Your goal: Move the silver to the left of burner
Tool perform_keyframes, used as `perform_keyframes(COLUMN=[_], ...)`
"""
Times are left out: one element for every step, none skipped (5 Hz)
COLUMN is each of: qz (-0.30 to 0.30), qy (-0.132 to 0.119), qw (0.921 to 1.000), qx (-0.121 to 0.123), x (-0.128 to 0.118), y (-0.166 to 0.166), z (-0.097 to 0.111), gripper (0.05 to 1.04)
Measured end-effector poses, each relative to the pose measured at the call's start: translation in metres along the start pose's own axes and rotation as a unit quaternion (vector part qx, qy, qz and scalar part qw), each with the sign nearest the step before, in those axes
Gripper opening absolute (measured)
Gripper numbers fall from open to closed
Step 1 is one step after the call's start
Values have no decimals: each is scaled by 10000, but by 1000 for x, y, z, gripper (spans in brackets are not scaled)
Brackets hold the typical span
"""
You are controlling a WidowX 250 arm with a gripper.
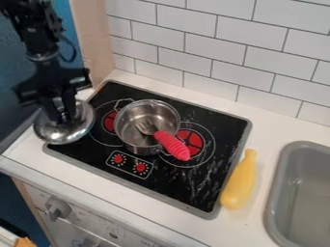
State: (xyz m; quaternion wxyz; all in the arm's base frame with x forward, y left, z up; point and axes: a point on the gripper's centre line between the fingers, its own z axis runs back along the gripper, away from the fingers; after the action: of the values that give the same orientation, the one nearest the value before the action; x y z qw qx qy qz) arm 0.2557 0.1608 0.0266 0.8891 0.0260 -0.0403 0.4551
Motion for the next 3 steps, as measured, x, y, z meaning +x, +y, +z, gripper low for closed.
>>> perform_keyframes(qz=[-70,-50,-62], qy=[28,47,0], qw=[10000,10000,10000], qx=[29,39,63], x=[-2,-1,1], y=[-8,-10,-10], z=[-9,-15,-14], gripper=[280,280,285])
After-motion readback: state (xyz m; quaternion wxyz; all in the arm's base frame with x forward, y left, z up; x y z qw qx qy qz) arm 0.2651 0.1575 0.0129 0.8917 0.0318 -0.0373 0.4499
